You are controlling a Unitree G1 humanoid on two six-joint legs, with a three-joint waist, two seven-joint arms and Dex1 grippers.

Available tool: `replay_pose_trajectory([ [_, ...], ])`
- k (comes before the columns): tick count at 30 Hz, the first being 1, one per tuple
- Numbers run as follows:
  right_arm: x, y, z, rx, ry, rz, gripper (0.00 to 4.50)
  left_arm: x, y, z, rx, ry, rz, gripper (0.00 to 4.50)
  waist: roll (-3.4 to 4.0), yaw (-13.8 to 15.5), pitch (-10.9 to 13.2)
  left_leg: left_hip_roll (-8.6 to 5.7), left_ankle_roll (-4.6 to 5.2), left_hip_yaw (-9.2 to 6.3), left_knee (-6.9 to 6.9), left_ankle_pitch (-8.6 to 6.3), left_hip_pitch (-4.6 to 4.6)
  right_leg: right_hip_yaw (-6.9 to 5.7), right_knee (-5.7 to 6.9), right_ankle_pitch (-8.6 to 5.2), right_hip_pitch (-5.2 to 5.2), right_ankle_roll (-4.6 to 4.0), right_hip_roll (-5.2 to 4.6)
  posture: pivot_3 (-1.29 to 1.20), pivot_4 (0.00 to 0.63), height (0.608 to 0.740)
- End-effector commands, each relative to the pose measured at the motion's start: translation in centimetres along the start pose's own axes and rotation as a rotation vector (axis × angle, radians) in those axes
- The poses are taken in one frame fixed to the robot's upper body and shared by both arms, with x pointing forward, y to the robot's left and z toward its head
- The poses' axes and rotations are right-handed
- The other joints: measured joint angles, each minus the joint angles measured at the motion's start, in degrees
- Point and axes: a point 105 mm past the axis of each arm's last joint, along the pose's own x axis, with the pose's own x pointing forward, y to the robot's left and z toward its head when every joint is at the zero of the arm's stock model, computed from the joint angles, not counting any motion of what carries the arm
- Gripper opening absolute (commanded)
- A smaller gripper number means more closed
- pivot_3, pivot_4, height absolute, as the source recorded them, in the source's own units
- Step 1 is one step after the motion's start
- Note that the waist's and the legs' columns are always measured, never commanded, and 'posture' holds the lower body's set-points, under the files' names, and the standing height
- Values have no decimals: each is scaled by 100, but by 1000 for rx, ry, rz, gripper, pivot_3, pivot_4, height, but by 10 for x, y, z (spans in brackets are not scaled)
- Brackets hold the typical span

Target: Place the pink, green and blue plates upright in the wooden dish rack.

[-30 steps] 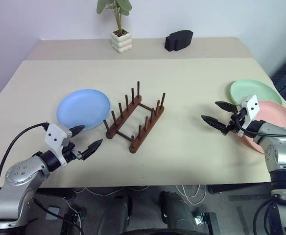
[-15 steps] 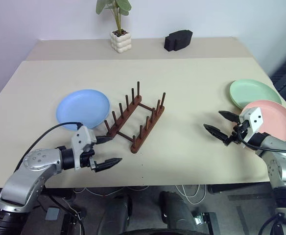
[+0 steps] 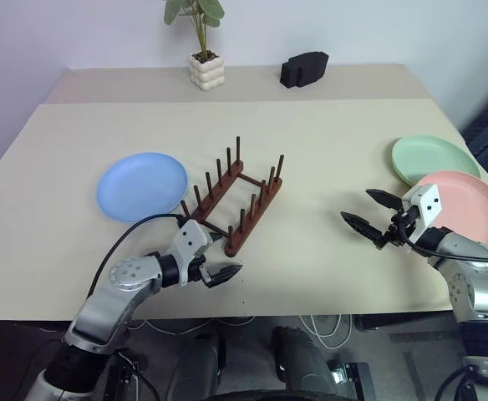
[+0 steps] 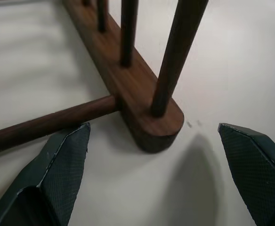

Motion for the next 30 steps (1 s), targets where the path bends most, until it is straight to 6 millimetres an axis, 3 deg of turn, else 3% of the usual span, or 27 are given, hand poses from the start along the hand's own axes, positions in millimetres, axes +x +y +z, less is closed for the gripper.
replay_pose_trajectory([
  [1,4,4,14,-30,-51,9,4500,2,4,0,-8,-3,38,3949,1,2,0,0,0,0,0,0,0,0,0,0,0,0,0,0,150,730],
  [2,5,5,14,-30,-52,10,4500,1,4,0,-9,-5,40,3667,1,1,0,0,0,0,0,0,0,0,0,0,0,0,0,0,150,730],
  [7,4,6,16,-30,-53,9,4500,3,4,1,-22,-25,49,1067,3,8,-2,0,0,0,-1,0,0,0,0,0,0,0,-1,0,150,730],
  [8,4,6,16,-29,-53,9,4500,2,5,1,-25,-27,52,817,6,15,-4,0,0,-2,0,0,1,0,0,0,2,0,0,0,150,730],
  [15,8,16,23,-29,-59,27,4500,0,6,2,-6,-36,47,787,8,8,-5,-1,0,-3,1,0,1,-1,-1,-1,4,0,-1,0,150,730],
  [23,-8,21,19,-26,37,84,4500,1,9,13,101,-51,-173,787,8,39,-5,-3,0,-1,4,0,0,-1,-4,-2,5,-2,-2,0,150,730],
  [30,-25,12,5,-10,67,45,4500,21,29,20,232,-33,-271,787,6,16,-4,-3,0,3,3,0,-2,-3,-4,-1,5,0,0,0,150,730],
])
